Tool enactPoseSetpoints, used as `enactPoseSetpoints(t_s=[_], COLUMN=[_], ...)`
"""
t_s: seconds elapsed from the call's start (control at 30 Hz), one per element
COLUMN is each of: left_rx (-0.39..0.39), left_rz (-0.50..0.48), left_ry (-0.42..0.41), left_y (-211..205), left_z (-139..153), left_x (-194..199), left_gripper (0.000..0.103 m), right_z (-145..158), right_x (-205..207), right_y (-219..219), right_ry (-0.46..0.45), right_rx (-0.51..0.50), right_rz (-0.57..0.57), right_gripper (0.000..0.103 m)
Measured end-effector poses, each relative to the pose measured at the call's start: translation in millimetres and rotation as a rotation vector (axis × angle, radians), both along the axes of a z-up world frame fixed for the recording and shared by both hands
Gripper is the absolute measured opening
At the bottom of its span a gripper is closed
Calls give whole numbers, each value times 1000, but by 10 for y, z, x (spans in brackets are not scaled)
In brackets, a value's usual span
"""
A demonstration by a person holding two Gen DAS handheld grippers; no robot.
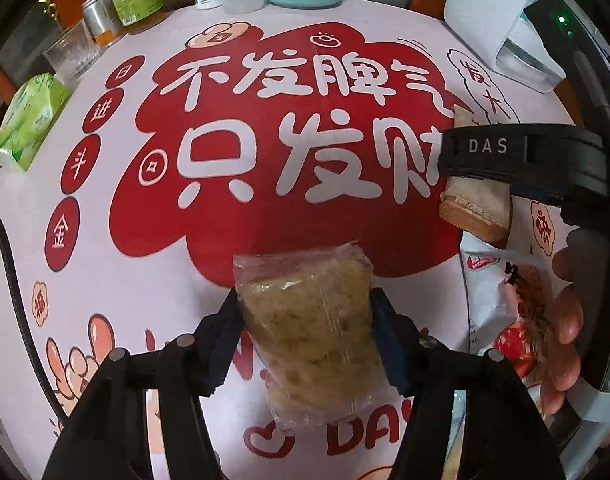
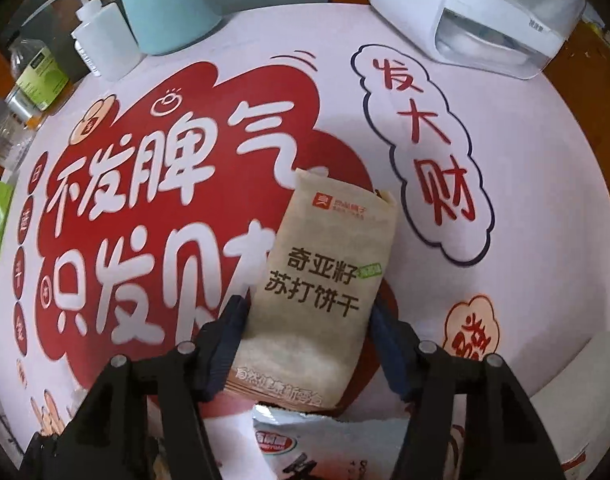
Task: Organize snacks
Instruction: 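Grasp the brown soda-cracker packet with the right tool while the left tool grasps the clear crisp bag, then carry the cracker packet and crisp bag toward the white tray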
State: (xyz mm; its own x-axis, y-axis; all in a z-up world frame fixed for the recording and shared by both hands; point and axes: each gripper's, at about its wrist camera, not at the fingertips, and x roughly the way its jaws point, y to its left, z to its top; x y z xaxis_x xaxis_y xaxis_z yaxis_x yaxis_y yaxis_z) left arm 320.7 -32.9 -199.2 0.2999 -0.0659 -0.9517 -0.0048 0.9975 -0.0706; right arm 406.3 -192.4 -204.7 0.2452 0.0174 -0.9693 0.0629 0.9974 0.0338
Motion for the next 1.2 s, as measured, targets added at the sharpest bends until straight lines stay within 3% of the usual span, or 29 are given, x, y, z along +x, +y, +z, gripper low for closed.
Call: enactPoseSetpoints(t_s=[0.2,0.37,0.4,0.43,0.5,0.6,0.77,1.0,1.03,1.1,1.13,1.17,1.2], left_rx=[-21,-35,-35,-35,-39,-69,-78,-71,-69,-75,-78,-77,-73], left_rz=[19,37,34,30,13,-12,-85,-158,-164,-163,-161,-155,-150], left_ry=[-3,-48,-59,-71,-102,-121,-163,-166,-165,-161,-159,-156,-155], left_y=[122,213,217,220,221,216,10,-402,-459,-504,-512,-504,-491], left_z=[87,435,510,592,801,1037,1303,1384,1390,1385,1386,1384,1381], left_x=[-135,-319,-351,-399,-534,-778,-1191,-1467,-1498,-1537,-1556,-1584,-1596], left_gripper=[59,59,59,59,59,59,59,59,59,59,59,59,59], right_z=[315,805,893,1024,1166,1290,1246,1178,1159,1096,1075,1042,1027], right_x=[-285,-683,-782,-931,-1083,-1526,-2044,-2446,-2473,-2485,-2490,-2487,-2487], right_y=[-182,-326,-331,-369,-459,-627,-819,-1004,-1004,-968,-951,-915,-891], right_ry=[-62,-140,-159,-192,-183,-225,-215,-195,-194,-184,-183,-188,-192], right_rx=[179,318,332,338,436,424,359,311,297,283,278,268,260], right_rz=[-29,-12,-3,13,55,69,93,129,140,175,187,209,223], right_gripper=[59,56,47,14,2,0,0,2,6,25,40,47,48])
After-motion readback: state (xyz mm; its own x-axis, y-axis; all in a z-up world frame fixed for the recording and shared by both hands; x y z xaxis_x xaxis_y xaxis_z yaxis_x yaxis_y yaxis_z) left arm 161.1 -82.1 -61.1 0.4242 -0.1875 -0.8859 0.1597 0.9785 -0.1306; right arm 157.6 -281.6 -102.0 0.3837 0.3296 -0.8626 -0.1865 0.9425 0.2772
